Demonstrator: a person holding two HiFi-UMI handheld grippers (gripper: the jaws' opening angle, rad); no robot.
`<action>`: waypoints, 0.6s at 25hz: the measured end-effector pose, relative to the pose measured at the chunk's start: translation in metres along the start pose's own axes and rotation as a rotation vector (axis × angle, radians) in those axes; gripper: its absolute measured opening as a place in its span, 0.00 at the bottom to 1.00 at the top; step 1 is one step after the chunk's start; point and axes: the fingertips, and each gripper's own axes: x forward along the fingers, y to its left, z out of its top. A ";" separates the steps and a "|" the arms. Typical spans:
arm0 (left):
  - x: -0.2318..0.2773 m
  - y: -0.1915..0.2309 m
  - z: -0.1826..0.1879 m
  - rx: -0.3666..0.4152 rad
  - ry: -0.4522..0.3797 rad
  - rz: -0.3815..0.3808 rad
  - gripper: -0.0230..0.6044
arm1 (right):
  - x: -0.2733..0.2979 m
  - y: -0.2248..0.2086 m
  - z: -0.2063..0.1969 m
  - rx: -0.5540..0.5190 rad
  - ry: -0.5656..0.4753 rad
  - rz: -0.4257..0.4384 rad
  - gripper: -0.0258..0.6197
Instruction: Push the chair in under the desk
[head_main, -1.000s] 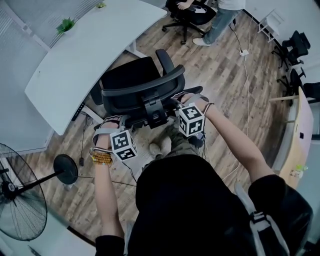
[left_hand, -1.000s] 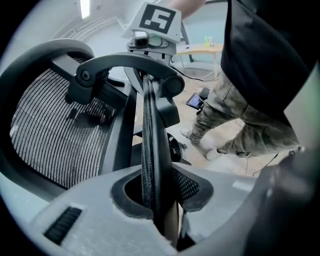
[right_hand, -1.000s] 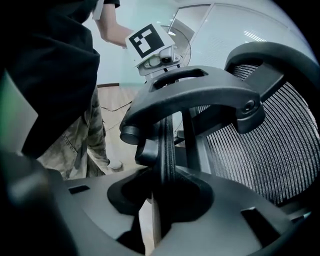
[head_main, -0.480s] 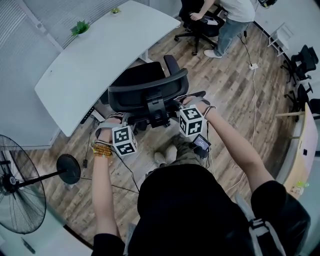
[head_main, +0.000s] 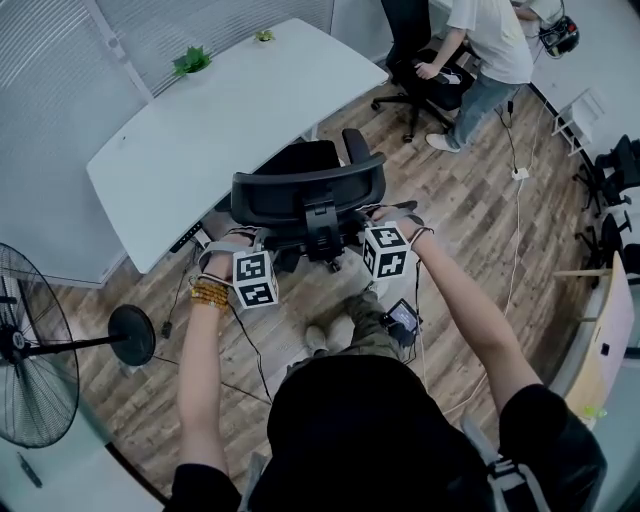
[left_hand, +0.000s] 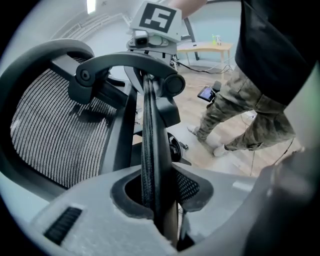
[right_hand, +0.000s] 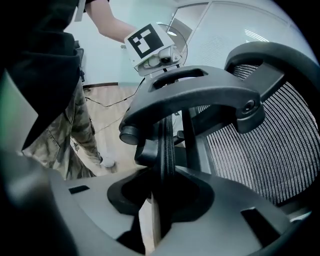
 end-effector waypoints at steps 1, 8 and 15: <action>0.001 0.000 0.001 -0.005 0.001 0.000 0.19 | 0.000 -0.001 -0.001 -0.001 -0.002 0.006 0.21; 0.007 0.006 0.007 -0.024 0.015 0.030 0.19 | 0.000 -0.009 -0.011 -0.030 -0.012 0.020 0.21; 0.012 0.018 0.008 -0.048 0.026 0.036 0.19 | 0.003 -0.024 -0.018 -0.049 -0.020 0.030 0.21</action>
